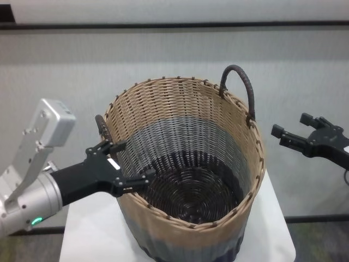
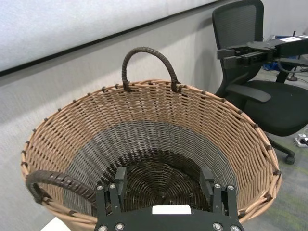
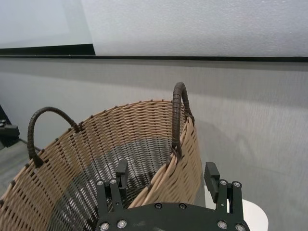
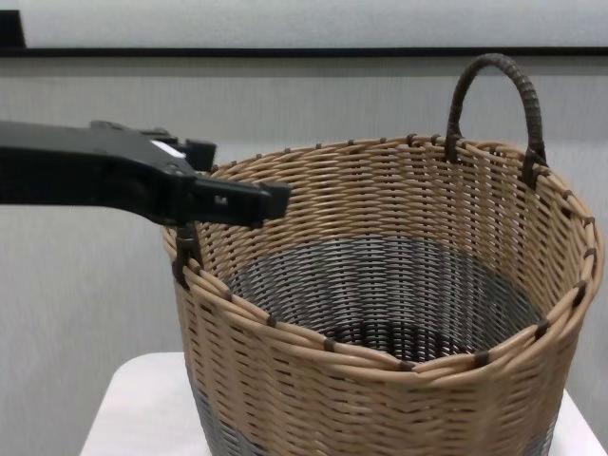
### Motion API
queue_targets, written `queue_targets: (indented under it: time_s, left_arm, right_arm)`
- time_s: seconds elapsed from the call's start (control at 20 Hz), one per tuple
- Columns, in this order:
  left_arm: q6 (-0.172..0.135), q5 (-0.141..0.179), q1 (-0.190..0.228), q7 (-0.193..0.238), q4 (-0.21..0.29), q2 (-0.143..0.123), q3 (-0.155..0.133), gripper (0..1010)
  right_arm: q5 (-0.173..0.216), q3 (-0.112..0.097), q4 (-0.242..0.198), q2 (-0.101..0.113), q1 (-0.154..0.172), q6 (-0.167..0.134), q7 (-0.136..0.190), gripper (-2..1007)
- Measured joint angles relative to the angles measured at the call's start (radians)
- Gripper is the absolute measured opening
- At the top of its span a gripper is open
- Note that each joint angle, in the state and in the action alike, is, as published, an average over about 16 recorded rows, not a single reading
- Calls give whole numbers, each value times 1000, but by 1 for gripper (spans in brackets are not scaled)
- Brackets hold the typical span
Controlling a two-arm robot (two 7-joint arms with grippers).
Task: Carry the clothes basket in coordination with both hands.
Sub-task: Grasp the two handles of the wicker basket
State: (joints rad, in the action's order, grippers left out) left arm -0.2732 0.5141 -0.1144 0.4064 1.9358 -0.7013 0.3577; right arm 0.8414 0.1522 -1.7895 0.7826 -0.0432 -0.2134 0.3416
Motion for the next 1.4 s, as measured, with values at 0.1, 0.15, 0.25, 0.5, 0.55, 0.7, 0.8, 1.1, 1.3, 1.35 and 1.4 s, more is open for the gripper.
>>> queue_targets:
  time_s: [0.1,0.15,0.25,0.5,0.55,0.7,0.8,1.1,1.3,1.35,1.4]
  left_arm:
    - [-4,-7,-15,0,-15,10,12,1003]
    - [-7,-12,-22,-1,-22,16,17,1003]
    - [-13,-20,-35,-5,-35,27,26,1003]
    - [-28,-36,-52,-18,-38,48,38,1003]
    - [-32,-38,-52,-23,-33,52,38,1003]
    - [-46,-46,-43,-49,-6,60,35,1003]
    - [-56,-51,-29,-72,18,67,29,1003]
    - [-83,-62,35,-155,91,95,-1,1003]
    - [-99,-82,76,-229,115,126,-21,1003]
    - [-101,-90,84,-245,117,135,-25,1003]
    - [-103,-97,91,-259,117,143,-28,1003]
  right_arm:
    - [-10,19,14,-11,-26,-1,-4,1005]
    - [-15,27,22,-16,-39,-2,-5,1005]
    - [-24,43,36,-26,-64,-4,-5,1005]
    - [-39,74,66,-46,-115,-9,1,1005]
    - [-41,78,71,-49,-123,-10,3,1005]
    - [-47,89,81,-55,-142,-12,5,1005]
    - [-49,92,85,-57,-148,-12,5,1005]
    - [-50,90,81,-58,-147,-13,-1,1005]
    - [-49,84,73,-56,-140,-13,-8,1005]
    - [-49,83,71,-56,-138,-13,-10,1005]
    - [-49,81,70,-56,-137,-13,-12,1005]
